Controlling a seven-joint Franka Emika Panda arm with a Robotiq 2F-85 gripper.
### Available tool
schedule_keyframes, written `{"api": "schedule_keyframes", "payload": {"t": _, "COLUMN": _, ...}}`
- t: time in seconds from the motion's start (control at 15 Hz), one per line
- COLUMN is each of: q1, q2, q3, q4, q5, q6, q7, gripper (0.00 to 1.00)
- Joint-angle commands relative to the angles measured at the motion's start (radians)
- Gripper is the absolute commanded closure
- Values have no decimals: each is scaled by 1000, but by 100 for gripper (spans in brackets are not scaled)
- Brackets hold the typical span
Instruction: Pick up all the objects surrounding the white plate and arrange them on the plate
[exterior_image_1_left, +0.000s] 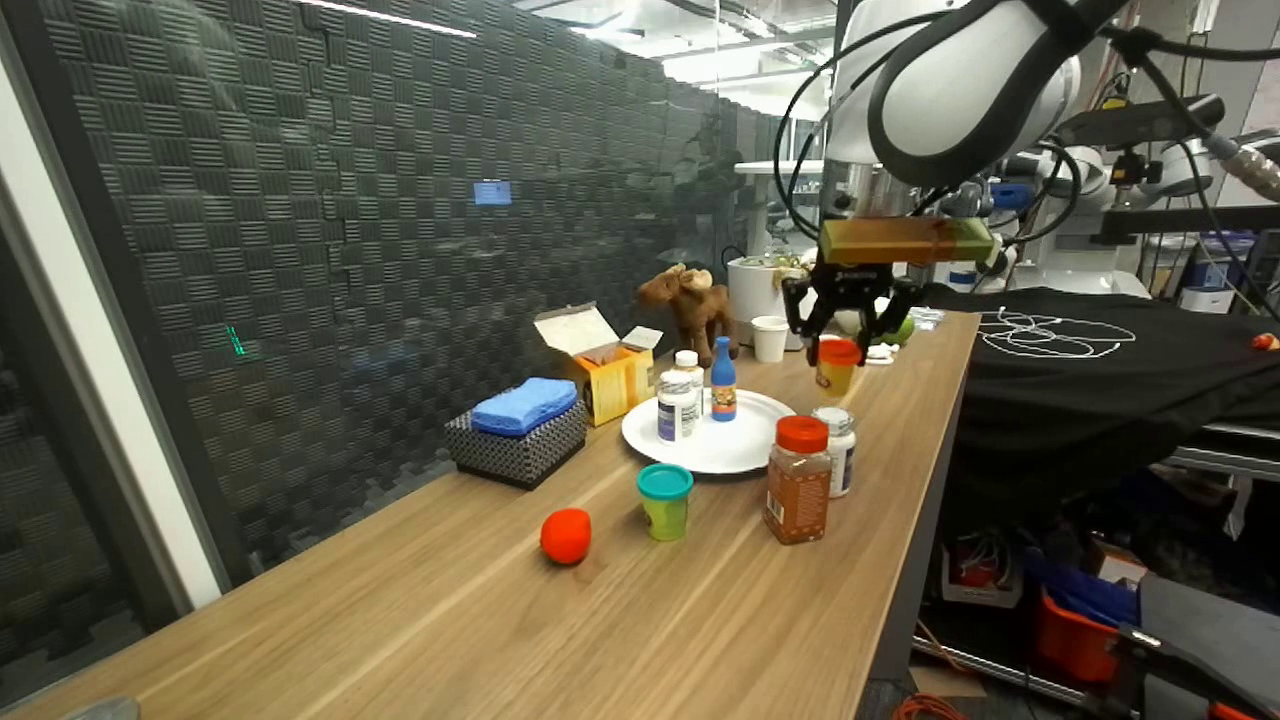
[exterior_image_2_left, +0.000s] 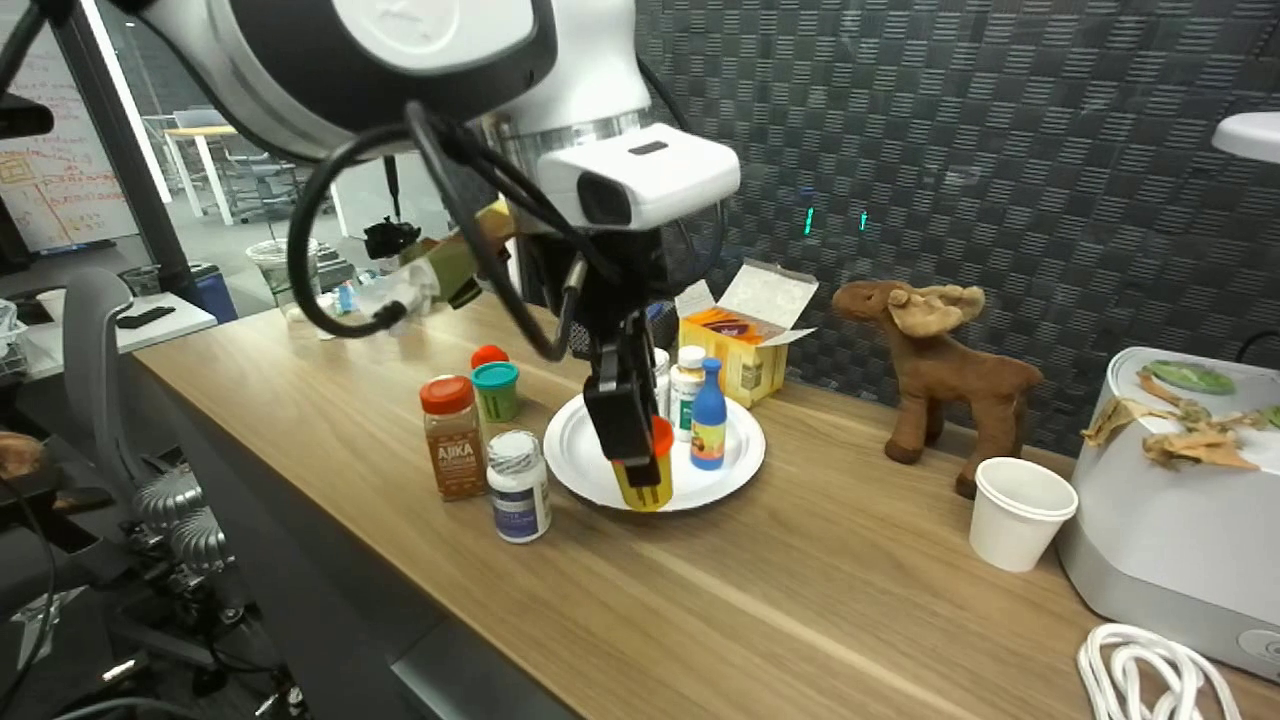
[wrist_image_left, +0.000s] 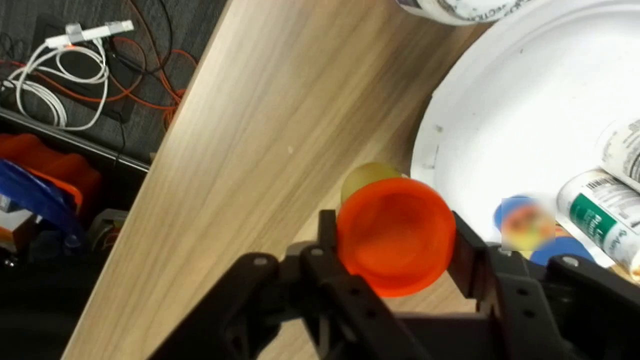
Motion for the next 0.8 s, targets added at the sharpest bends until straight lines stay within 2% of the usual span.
{"api": "schedule_keyframes", "payload": {"t": 0.0, "q1": -9, "q2": -22, "q3": 23, "q4": 44, "q5": -2, "q6": 22, "q7": -144, "gripper": 72}}
{"api": "schedule_keyframes", "payload": {"t": 0.33, "q1": 7, "q2": 56, "q3": 58, "q4": 141, "q5": 83, "q6": 59, "q7": -413, "gripper": 72}}
{"api": "schedule_keyframes", "payload": {"t": 0.73, "q1": 3, "q2": 110, "q3": 89, "q4": 183, "q5": 226, "q6": 60, "q7": -698, "gripper": 72}}
